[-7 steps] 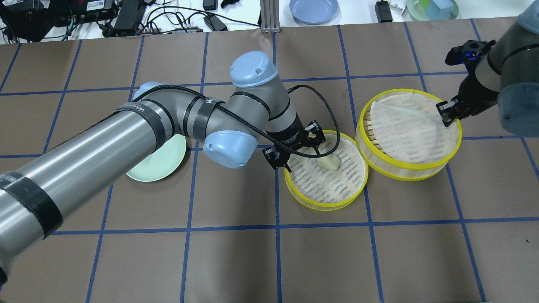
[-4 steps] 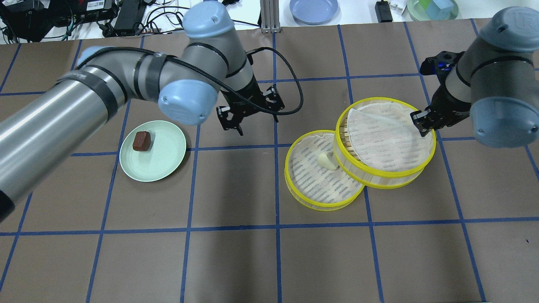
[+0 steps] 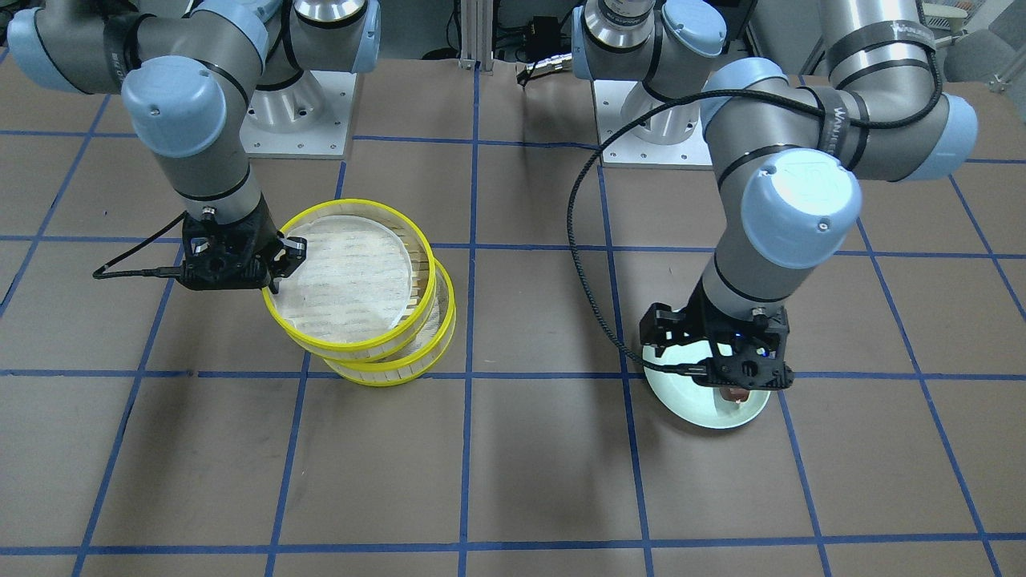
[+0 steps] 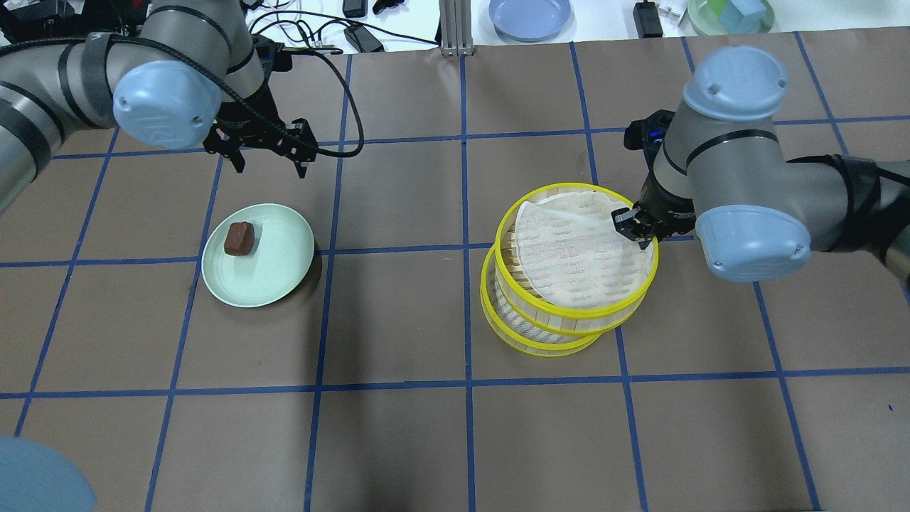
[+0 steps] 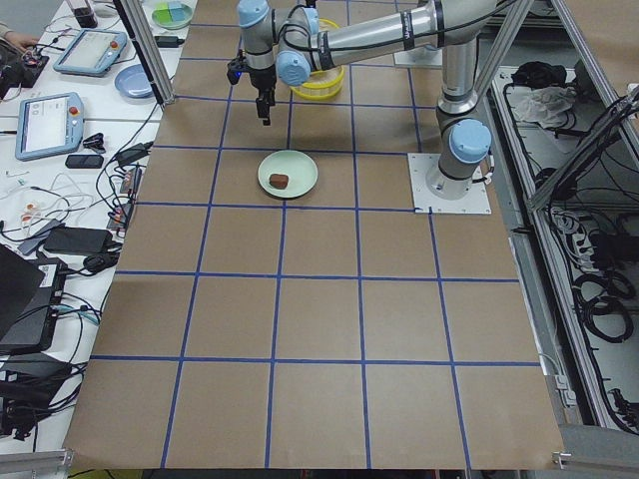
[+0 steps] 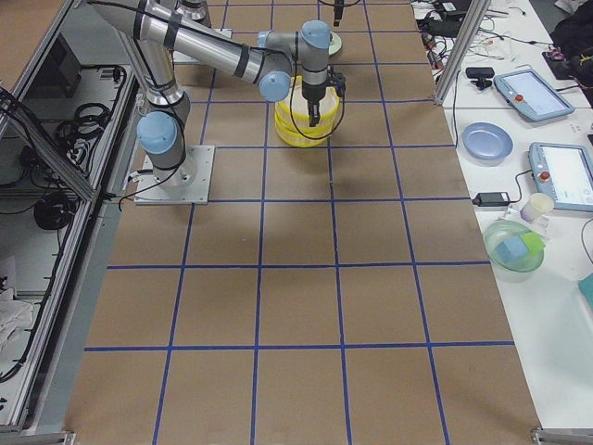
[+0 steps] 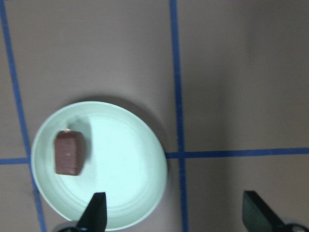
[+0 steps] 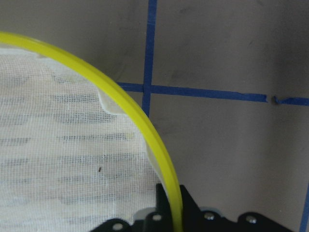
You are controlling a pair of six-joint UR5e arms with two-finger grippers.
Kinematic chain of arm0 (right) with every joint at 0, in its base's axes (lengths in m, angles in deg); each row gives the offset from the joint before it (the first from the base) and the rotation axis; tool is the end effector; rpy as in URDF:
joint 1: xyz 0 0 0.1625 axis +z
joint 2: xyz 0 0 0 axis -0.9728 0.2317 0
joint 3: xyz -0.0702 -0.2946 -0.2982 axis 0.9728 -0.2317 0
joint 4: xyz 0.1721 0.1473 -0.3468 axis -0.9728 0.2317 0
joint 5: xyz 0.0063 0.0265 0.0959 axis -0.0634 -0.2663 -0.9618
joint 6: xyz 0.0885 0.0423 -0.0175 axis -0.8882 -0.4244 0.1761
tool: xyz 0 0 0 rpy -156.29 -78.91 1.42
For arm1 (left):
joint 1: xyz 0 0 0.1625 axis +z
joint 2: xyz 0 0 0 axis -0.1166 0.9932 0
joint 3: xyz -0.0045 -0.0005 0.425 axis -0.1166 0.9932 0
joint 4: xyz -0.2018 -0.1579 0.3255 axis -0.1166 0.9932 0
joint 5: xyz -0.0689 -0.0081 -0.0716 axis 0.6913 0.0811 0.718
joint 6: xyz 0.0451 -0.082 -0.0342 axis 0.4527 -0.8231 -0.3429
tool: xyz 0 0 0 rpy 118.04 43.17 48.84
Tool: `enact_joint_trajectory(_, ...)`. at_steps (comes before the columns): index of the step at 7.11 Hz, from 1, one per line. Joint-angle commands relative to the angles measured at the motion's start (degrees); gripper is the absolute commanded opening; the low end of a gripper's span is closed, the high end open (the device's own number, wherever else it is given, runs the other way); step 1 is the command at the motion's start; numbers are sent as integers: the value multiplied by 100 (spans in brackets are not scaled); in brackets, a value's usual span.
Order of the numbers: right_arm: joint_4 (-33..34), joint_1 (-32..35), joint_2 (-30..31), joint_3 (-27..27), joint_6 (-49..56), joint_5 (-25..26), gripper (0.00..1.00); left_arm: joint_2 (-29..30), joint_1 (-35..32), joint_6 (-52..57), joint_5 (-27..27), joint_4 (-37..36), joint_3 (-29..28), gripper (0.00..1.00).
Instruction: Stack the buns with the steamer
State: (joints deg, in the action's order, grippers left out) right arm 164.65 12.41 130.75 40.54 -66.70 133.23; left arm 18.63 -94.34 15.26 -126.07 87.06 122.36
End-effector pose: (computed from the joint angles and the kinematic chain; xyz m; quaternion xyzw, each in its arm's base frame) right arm 0.1195 -0.4788 0.3065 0.0478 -0.9984 0.0046 0.0283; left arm -0.0971 -0.6068 0.3488 0.0560 0.9966 0.0243 0.0551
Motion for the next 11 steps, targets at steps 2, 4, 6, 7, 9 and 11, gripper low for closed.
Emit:
enact_joint_trajectory(2, 53, 116, -156, 34, 9, -3, 0, 429, 459, 451, -56, -763, 364, 100)
enact_joint_trajectory(4, 220, 117, -252, 34, 176, 40, 0, 693, 537, 809, -29, -1548, 753, 100)
enact_joint_trajectory(6, 317, 117, -278, 34, 176, 14, 0, 852, 792, 995, 224, -1471, 806, 100)
enact_joint_trajectory(7, 422, 125, -296, 34, 254, -29, 0, 887, 967, 1414, 252, -1462, 815, 100)
enact_joint_trajectory(9, 423, 134, -340, 34, 352, -47, 0, 984, 1056, 1348, 409, -1409, 937, 99)
enact_joint_trajectory(11, 388, 361, -366, 34, 282, 5, 0, 975, 1065, 718, 559, -850, 938, 12)
